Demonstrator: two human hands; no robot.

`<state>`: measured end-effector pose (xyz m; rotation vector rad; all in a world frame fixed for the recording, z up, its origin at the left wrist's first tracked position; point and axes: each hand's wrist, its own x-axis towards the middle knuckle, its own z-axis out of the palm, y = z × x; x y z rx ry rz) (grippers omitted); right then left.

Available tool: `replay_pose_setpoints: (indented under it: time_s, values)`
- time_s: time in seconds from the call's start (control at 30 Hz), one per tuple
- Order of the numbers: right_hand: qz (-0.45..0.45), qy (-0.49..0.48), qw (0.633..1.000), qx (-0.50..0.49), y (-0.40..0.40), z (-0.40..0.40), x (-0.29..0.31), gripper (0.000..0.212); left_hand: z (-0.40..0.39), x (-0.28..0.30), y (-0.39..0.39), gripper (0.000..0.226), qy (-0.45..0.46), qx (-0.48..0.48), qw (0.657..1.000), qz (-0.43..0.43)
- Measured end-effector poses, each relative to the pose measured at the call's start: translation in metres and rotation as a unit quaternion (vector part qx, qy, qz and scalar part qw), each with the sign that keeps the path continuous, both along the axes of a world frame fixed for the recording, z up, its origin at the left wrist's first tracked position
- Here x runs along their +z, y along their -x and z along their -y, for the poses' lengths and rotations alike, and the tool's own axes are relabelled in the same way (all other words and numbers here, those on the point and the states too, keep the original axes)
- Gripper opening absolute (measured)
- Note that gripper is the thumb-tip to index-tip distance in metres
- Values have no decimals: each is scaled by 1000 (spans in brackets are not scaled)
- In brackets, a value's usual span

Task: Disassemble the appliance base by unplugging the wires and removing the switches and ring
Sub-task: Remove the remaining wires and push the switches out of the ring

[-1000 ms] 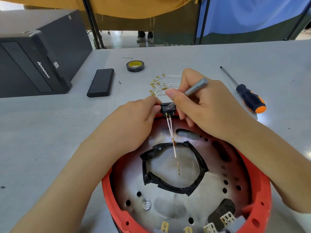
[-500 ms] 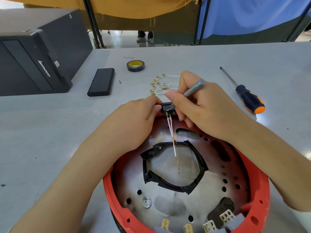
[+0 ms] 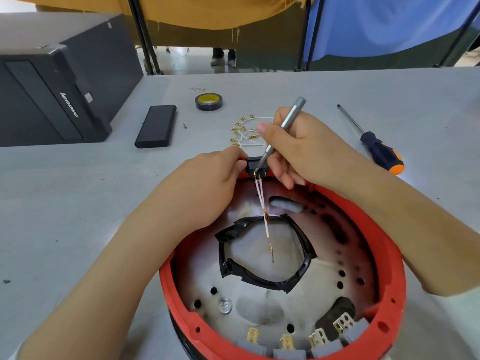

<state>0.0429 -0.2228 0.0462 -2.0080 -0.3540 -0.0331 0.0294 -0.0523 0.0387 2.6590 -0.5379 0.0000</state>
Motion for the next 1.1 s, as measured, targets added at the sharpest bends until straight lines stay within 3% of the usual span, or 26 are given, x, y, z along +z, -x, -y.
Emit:
replay_pose_setpoints:
  time_s: [0.17,0.37,0.63,0.87,1.1]
  values:
    - [-16,0,1000,13,-4,0,-1,30,-1,0,0,28,-2,2,1000,5]
    - [55,-32,998,-2,5,1,-7,30,-2,-1,0,28,4,-1,1000,12]
    - [133,80,988,-7,15,-2,-5,29,-2,-3,-1,29,-2,-1,1000,20]
    - [221,185,958,-2,25,-6,-5,26,-2,-2,-1,31,-7,-1,1000,20]
    - [110,54,992,-24,10,-6,-8,30,-2,-2,-1,29,-10,-5,1000,22]
